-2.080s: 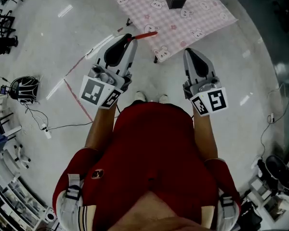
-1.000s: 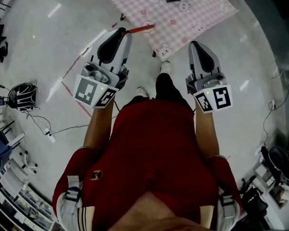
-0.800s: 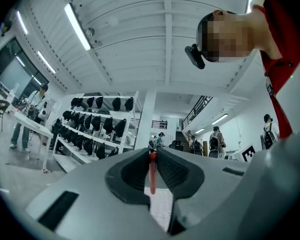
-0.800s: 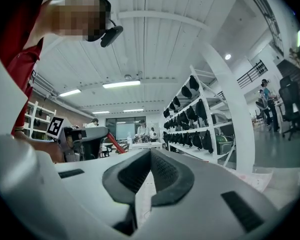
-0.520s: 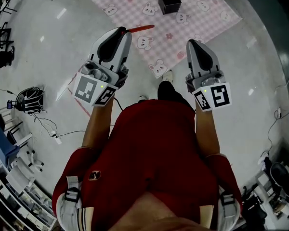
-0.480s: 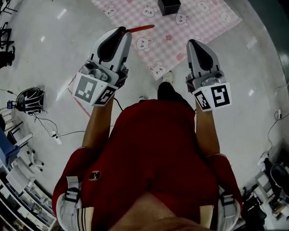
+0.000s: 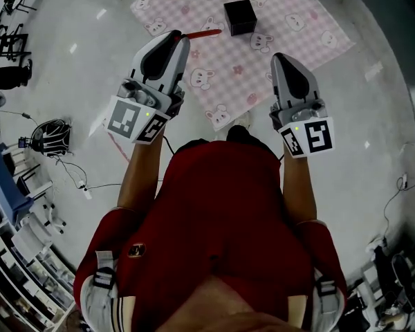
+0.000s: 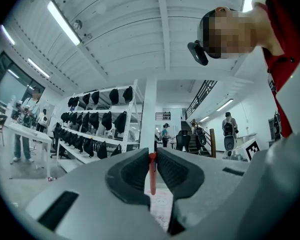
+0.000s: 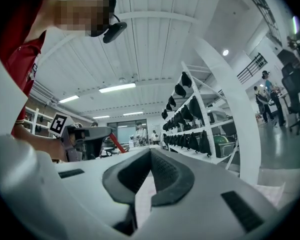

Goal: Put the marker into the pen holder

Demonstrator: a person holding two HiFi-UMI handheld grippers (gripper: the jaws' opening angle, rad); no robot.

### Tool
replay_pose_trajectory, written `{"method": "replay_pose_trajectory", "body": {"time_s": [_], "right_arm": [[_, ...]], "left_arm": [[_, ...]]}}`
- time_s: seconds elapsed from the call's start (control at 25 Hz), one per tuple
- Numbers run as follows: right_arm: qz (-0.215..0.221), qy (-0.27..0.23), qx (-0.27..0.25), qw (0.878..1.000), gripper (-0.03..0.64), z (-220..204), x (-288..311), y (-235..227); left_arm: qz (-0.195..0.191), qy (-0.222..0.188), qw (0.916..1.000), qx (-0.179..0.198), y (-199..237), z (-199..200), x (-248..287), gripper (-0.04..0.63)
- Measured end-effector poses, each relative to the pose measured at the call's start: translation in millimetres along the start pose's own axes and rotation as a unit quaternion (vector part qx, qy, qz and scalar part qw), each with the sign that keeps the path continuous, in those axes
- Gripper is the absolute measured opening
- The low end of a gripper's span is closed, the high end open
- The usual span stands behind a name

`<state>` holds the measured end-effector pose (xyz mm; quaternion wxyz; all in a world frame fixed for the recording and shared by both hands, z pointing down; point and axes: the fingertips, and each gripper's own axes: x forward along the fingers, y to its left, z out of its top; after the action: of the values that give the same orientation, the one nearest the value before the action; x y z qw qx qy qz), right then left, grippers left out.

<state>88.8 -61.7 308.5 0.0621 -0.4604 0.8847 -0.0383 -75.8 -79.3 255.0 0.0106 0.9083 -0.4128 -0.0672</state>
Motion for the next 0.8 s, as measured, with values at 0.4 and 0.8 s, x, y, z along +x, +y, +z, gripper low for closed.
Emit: {"method": "replay_pose_trajectory", "body": {"time_s": [0.4, 0.8], "right_arm": [[0.011, -0.002, 0.002, 1.000, -0.002, 8.3, 21.5, -37.5], [-0.036, 0.016, -0.011, 0.999, -0.002, 1.5, 41.6, -41.2]], "left_arm": [[-0.003, 0.028, 0.9996, 0.003, 10.8, -19.0, 57.0, 0.057], [-0.036, 0.041, 0.9984, -0.016, 48.3, -43.5, 81.3, 0.057]]}}
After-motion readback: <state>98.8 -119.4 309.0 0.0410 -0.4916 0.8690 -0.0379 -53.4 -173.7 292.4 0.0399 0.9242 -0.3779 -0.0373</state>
